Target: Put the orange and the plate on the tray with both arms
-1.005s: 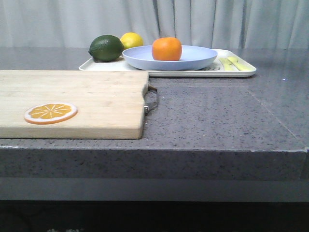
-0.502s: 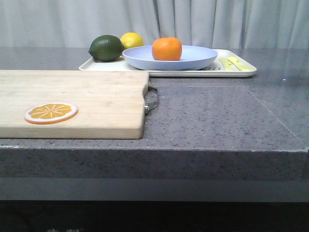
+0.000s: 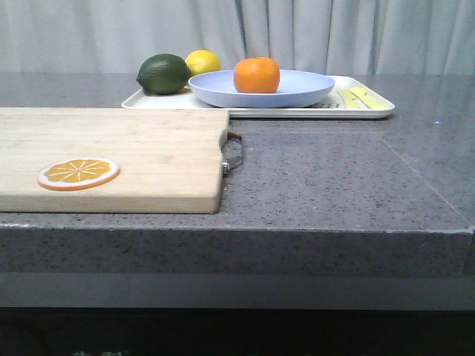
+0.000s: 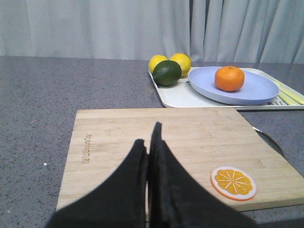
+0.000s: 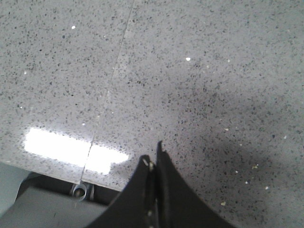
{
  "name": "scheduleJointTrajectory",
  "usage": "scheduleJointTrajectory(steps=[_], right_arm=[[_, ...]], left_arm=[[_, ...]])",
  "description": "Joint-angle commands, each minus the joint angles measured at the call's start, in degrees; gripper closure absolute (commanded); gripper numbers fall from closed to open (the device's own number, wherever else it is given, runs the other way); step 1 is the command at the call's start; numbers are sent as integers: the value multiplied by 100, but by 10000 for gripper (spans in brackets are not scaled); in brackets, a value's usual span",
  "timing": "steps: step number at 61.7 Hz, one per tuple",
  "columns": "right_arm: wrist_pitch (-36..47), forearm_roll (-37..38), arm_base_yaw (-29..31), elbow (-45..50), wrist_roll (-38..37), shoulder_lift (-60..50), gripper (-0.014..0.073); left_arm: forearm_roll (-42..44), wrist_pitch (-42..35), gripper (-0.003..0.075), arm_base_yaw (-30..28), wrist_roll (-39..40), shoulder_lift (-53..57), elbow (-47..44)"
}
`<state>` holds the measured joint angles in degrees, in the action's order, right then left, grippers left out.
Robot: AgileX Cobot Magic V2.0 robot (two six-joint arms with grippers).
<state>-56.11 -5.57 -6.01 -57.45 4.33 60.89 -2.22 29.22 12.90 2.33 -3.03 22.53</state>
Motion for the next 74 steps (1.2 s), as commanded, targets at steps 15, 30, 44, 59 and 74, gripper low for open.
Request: scheduleJointTrajectory(steps=[15, 30, 44, 59, 74], right_arm=[[3362, 40, 0, 2728, 168, -2441, 706], [4619, 40, 0, 3676, 168, -3870, 706], [4934, 40, 0, 3729, 168, -4106, 706], [4928, 40, 0, 3729, 168, -4106, 706], [4928, 40, 0, 3729, 168, -4106, 706]], left_arm=[[-50, -476, 738, -4, 45, -77, 143], [-50, -476, 738, -4, 45, -77, 143], [-50, -476, 738, -4, 45, -77, 143], [-50, -476, 738, -4, 45, -77, 121], [-50, -476, 738, -4, 45, -77, 121]])
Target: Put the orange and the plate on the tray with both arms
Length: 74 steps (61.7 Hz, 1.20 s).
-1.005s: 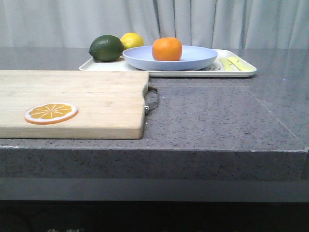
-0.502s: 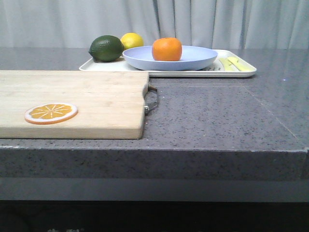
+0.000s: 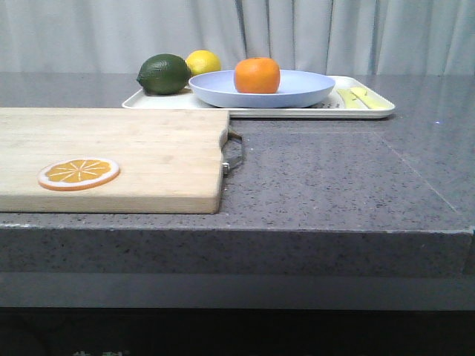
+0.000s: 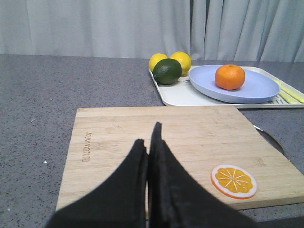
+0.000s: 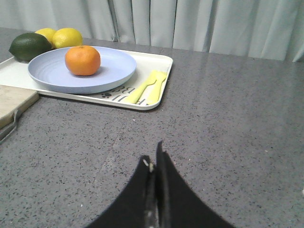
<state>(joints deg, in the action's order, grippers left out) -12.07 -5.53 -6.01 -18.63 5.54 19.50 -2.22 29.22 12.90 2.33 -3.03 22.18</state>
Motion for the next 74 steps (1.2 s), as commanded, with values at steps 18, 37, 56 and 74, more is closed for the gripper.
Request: scheduleJointTrajectory(steps=[18, 37, 56, 74], right_arm=[[524, 37, 0, -153, 47, 33, 706], [524, 37, 0, -153, 47, 33, 706], [513, 37, 0, -153, 47, 37, 706], [507, 37, 0, -153, 47, 37, 706]], left_arm=[[-50, -476, 738, -4, 45, -77, 156], [-30, -647, 738, -4, 45, -42, 32], [-70, -1379, 738, -930, 45, 438, -1015], [-84, -2367, 738, -1168, 45, 453, -2102]])
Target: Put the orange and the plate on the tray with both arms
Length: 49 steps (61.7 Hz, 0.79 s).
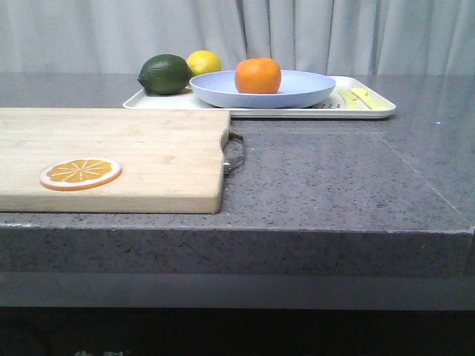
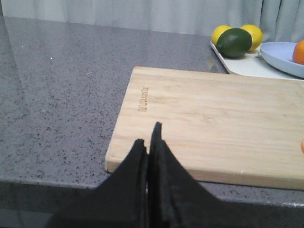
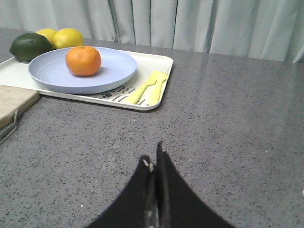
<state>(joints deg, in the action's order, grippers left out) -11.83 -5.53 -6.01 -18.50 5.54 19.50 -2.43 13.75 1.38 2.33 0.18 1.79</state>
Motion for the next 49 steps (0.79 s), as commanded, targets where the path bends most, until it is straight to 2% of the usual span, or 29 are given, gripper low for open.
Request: scheduleJointTrajectory(steps=[1, 49], right_arm=[[483, 37, 0, -166, 47, 37, 706], [483, 37, 0, -166, 47, 37, 706]], left_arm=[[-63, -875, 738, -17, 45, 132, -111], [-63, -894, 738, -17, 45, 132, -211]])
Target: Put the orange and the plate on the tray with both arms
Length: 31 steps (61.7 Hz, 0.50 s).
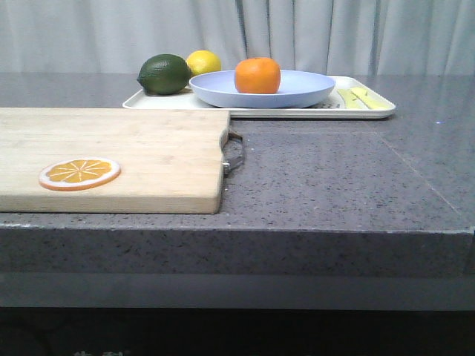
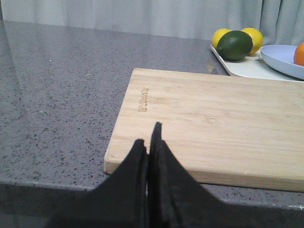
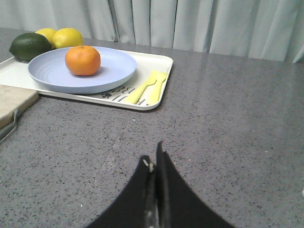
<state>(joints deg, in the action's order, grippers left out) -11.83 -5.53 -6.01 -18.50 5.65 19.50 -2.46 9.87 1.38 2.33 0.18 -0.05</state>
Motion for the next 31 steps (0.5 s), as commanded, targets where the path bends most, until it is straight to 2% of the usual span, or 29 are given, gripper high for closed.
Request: scheduleJointTrajectory(steps=[1, 31], right_arm=[[483, 37, 0, -166, 37, 37, 706], [639, 42, 0, -18, 37, 30, 706]], left_arm=[[-60, -505, 738, -17, 45, 132, -27], [-60, -505, 738, -17, 45, 132, -27]])
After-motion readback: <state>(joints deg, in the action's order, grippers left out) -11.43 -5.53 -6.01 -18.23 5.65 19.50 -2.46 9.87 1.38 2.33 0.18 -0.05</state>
